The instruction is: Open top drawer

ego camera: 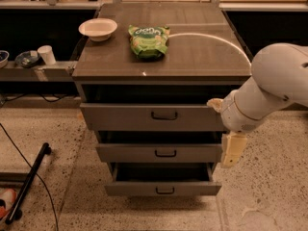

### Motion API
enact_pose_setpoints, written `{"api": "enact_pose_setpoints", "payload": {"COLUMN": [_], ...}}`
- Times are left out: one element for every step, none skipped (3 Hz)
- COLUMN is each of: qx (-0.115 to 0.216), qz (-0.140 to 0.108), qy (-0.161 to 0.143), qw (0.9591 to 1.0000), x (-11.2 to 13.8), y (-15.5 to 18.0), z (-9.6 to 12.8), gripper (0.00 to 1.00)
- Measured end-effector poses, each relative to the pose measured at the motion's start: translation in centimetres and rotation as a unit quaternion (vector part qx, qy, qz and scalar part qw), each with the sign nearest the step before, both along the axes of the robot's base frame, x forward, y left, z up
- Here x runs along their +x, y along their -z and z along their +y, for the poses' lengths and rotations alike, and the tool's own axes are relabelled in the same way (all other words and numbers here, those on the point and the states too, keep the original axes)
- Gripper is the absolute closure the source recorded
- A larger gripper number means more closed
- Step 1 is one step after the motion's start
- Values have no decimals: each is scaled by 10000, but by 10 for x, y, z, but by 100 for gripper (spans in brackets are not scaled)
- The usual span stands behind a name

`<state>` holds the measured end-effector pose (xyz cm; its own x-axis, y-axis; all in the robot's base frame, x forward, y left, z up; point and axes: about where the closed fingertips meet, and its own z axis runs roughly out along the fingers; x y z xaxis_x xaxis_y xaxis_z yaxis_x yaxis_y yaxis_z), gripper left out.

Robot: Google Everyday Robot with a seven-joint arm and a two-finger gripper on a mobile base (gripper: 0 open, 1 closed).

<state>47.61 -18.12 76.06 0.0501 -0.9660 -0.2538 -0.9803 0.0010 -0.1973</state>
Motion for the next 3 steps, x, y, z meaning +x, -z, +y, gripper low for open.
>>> {"api": "enact_pose_setpoints", "payload": {"qx": [118,214,253], "qz": [-355,-277,-28], "qy": [-125,-179,-79], "qw": [9992,9992,9996], "x": [46,77,102], "y": [22,43,73], "z": [-5,-8,-14], "gripper": [0,0,0]}}
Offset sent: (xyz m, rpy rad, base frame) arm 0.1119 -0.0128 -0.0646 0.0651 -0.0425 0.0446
